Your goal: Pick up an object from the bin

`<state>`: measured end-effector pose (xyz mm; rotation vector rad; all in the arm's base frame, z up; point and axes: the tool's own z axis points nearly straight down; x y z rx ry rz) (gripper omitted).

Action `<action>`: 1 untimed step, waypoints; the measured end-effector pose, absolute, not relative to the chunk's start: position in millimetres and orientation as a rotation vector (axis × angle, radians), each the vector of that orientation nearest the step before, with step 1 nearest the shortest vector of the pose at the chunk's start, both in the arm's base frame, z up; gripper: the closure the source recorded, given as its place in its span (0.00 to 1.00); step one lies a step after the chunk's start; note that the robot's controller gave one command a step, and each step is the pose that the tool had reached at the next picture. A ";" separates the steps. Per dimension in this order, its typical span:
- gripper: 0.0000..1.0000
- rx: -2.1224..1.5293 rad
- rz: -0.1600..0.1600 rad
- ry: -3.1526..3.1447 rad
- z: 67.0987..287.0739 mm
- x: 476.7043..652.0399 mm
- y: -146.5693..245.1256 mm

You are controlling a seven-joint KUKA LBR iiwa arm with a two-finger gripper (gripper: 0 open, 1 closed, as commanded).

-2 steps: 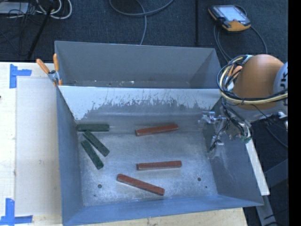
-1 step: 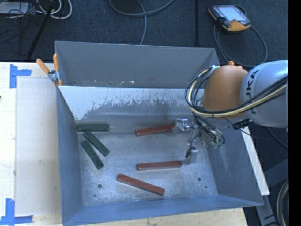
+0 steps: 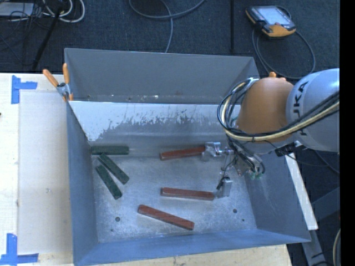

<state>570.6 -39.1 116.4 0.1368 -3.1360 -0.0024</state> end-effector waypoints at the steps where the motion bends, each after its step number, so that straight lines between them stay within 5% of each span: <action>1: 0.00 0.328 -0.001 -3.124 104.0 567.5 0.1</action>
Offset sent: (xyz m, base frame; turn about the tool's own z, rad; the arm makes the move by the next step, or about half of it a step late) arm -0.0241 0.0499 -0.0464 0.2087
